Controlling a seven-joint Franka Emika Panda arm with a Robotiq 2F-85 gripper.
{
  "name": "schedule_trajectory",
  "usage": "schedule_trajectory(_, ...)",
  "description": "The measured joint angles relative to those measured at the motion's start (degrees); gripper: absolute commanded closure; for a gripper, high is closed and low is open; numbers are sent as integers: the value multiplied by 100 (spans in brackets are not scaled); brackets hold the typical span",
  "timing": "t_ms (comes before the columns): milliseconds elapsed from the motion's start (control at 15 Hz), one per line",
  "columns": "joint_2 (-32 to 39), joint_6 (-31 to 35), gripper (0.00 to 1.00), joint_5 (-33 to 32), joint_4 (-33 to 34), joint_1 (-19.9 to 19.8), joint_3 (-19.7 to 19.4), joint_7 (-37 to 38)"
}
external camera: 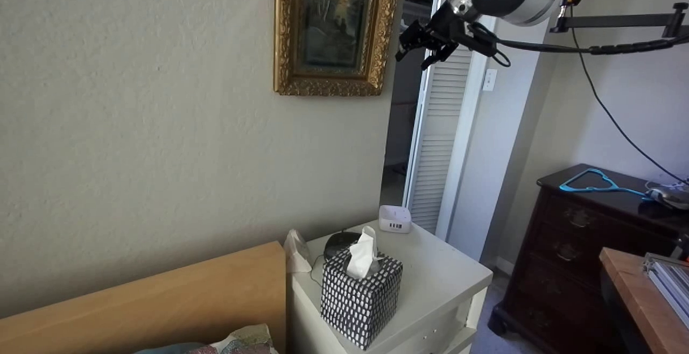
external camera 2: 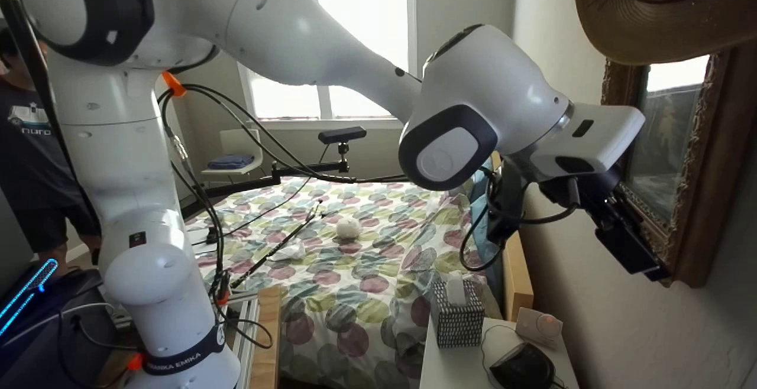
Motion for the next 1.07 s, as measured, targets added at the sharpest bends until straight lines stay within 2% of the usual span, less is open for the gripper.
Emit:
schedule_trajectory(267, -566, -530, 0, -1089, 13, -53, -325, 307)
schedule_trajectory(467, -1015, -968, 0, -1901, 146, -167, -258, 760)
schedule_trajectory(600, -1344, -1323, 0, -2431, 216, -297, -52, 1121)
schedule_trajectory(867, -1687, -1564, 0, -2656, 221, -382, 124, 1273)
schedule_trajectory(1000, -1634, -1559, 0, -2470, 195, -772, 475, 1136)
schedule_trajectory(1067, -1636, -1559, 0, -2490, 188, -785, 479, 1145)
